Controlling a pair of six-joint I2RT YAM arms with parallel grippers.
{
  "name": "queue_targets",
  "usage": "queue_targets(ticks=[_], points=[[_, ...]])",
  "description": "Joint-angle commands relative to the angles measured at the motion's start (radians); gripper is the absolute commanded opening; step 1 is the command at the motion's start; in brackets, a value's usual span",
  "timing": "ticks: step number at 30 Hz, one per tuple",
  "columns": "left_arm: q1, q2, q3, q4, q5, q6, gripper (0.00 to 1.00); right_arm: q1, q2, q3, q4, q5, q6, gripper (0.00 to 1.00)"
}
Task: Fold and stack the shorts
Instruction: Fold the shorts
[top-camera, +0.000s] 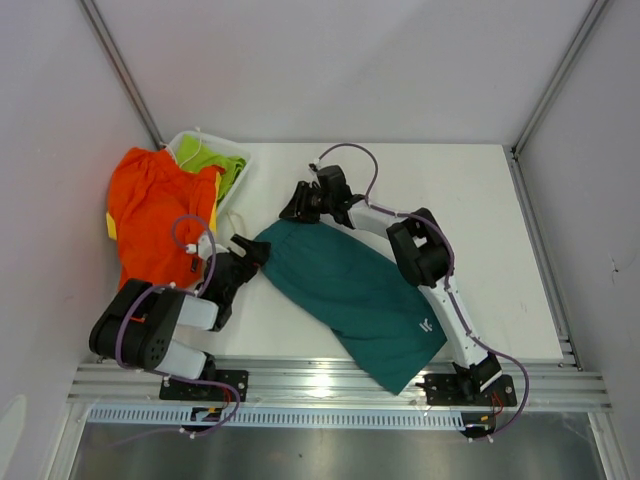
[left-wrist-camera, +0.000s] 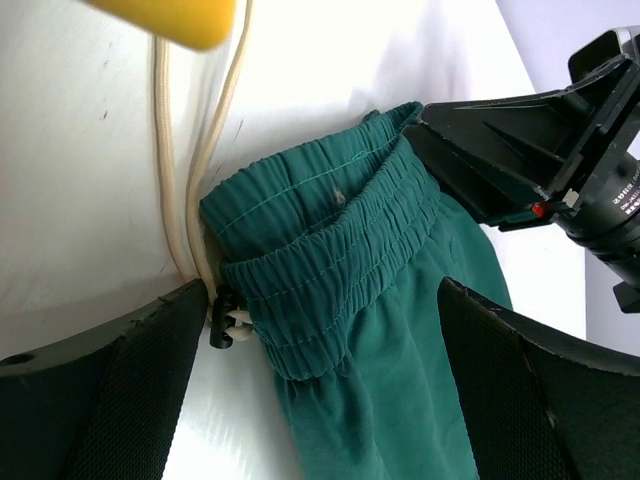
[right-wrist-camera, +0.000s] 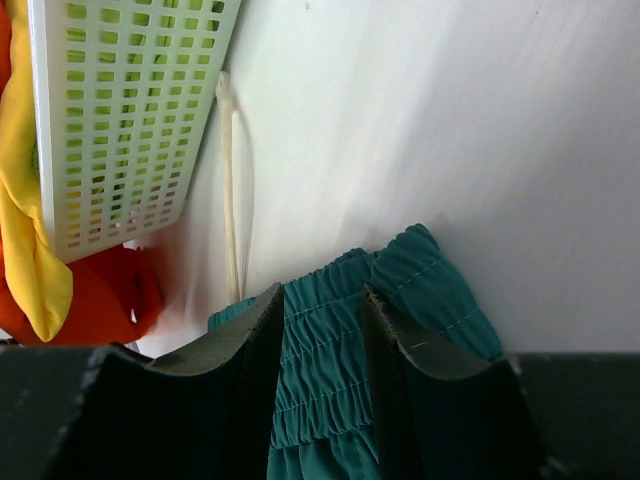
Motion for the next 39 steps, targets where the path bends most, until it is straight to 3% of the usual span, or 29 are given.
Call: queue_targets(ticks=[1, 12, 19, 25, 31, 33, 34, 39], points=[[0.006, 0.046, -0.009, 0.022, 0.014, -0.018, 0.99, -0.002, 0.038, 0.046, -0.069, 0.013, -0.008, 0.4], [0.006, 0.206, 0.061, 0.132, 0.057, -0.029, 0.99, 0.028, 0.043, -0.037, -0.047, -0.029, -0.025, 0.4], [0.006, 0.315, 0.09, 0.263, 0.062, -0.001, 0.9, 0.05, 0.041, -0.043, -0.043, -0.049, -0.036, 0.4], [0.006, 0.344, 0.097, 0.306, 0.078, 0.025, 0.61, 0.054, 0.027, -0.052, -0.056, -0.043, -0.053, 0.4], [0.006, 0.245, 0.114, 0.231, 0.063, 0.108, 0.28, 0.051, 0.007, -0.063, -0.057, -0.047, -0.064, 0.4], [0.006, 0.188, 0.118, 0.185, 0.055, 0.126, 0.13, 0.05, -0.002, -0.057, -0.069, -0.046, -0.07, 0.4], [0.006, 0.168, 0.12, 0.165, 0.046, 0.146, 0.0, 0.039, -0.007, -0.052, -0.07, -0.046, -0.073, 0.4], [-0.004, 0.042, 0.115, 0.028, -0.02, 0.204, 0.0, -0.002, -0.097, -0.043, -0.138, -0.067, -0.096, 0.45]])
